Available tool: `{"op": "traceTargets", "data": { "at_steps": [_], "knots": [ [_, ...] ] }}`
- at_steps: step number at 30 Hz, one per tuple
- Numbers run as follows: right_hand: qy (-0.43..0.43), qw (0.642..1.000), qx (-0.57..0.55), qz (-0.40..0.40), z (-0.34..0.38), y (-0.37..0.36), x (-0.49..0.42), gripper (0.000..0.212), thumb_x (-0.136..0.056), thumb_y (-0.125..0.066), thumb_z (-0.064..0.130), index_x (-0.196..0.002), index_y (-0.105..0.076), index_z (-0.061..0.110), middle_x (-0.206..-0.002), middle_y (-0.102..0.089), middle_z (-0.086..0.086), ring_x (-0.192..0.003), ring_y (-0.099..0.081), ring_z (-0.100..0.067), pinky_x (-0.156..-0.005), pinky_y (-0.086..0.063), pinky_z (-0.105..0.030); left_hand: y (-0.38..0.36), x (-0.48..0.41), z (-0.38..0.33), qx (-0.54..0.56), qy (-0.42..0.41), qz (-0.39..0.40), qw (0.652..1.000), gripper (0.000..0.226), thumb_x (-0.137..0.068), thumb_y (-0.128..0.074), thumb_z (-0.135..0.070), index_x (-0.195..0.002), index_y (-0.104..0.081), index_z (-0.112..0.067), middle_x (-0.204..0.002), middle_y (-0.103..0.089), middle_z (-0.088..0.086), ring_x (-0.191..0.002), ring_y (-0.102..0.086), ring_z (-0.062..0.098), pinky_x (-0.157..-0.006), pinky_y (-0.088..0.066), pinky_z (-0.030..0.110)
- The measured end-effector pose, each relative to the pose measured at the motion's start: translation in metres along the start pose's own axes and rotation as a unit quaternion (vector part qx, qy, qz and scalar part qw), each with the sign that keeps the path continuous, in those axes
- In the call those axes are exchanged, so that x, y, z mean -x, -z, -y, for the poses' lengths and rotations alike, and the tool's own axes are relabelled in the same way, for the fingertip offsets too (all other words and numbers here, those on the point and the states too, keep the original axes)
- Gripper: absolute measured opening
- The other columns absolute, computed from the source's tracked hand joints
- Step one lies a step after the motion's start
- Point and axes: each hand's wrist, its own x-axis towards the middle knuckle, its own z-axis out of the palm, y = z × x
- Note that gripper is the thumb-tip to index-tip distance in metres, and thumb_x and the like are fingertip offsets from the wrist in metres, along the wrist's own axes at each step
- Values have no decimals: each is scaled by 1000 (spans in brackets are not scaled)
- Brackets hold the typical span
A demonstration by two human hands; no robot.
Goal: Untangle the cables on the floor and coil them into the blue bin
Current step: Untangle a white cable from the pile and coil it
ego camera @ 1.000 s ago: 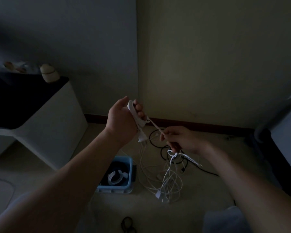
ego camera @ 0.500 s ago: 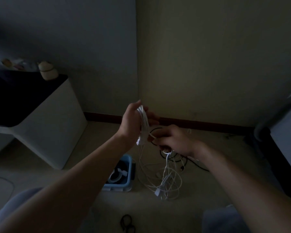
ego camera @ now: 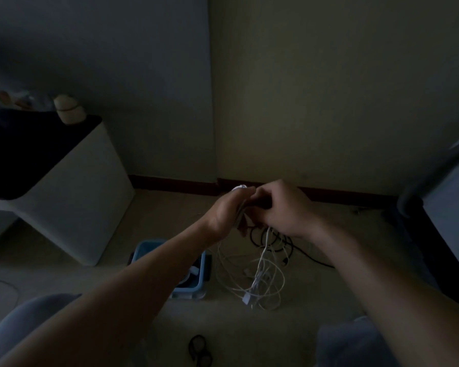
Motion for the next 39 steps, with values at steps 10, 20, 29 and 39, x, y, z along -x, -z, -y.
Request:
{"op": "traceTargets", "data": {
  "at_steps": [10,20,29,39],
  "knots": [
    [12,990,135,-33,-8,17,-4,37,-74,-78,50,-67,-56,21,-57,-57,8,-51,-49,-6,-50,-37,-28,5,9,-11,-95,82,104,987,28,-77,-45,-31,-82,-53,-4,-57,-35,3,-47,-31,15,-43,-30,20],
    [-6,993,81,87,-26,23,-8,17,-80,-79,29,-73,-64,30,-68,-64,18,-62,-56,4,-58,-42,-18,23,1,-4,-311,65,104,942,39,-86,-67,-45,-77,-64,-8,-60,-56,2,-46,-49,11,-50,-39,26],
    [-47,984,139,106,-48,22,-7,15,-91,-67,33,-77,-70,33,-77,-69,15,-74,-64,-2,-68,-50,-31,31,12,-20,-146,110,167,969,45,-103,-46,-30,-61,-54,-16,-54,-33,4,-41,-29,14,-41,-29,20],
    [-56,995,42,72,-47,10,-7,52,-89,-53,64,-70,-65,18,-71,-72,5,-67,-67,-9,-74,-51,-39,40,9,-21,99,118,213,965,36,-89,-53,-44,-61,-50,-20,-47,-23,-7,-44,-8,12,-42,-9,25]
  ]
}}
